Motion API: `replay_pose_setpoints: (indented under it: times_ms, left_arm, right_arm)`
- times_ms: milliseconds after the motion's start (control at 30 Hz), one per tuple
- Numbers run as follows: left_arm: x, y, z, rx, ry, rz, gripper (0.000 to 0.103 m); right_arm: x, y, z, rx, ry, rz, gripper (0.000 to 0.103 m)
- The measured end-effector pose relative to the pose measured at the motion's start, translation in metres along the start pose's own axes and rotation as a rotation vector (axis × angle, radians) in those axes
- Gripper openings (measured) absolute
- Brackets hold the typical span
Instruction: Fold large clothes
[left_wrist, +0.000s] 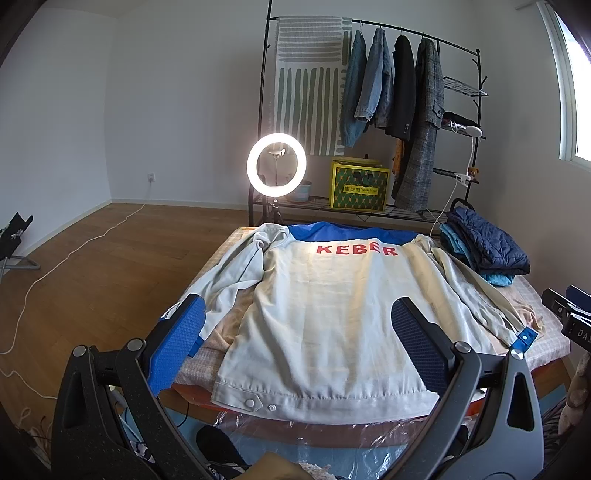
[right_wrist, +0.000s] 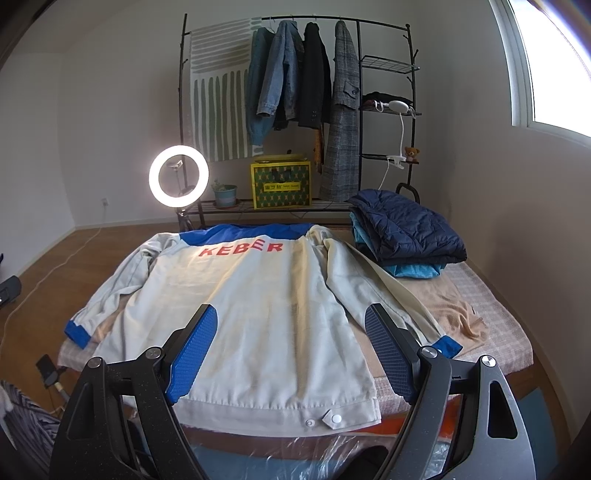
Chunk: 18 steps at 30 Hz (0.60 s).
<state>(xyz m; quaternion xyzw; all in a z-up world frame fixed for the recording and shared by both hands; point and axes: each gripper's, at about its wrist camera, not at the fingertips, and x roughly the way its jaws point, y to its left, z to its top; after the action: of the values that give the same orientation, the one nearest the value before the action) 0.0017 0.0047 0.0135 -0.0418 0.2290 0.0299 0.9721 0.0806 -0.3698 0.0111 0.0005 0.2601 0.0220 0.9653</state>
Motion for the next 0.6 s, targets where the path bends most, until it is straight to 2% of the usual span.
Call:
replay_pose_setpoints:
  times_ms: [600]
  left_arm:
    - [0.000,0.000,-0.002,0.001,-0.001,0.005,0.102]
  right_arm:
    - [0.004,0.011,-0.002,0.002,0.004,0.004,0.082]
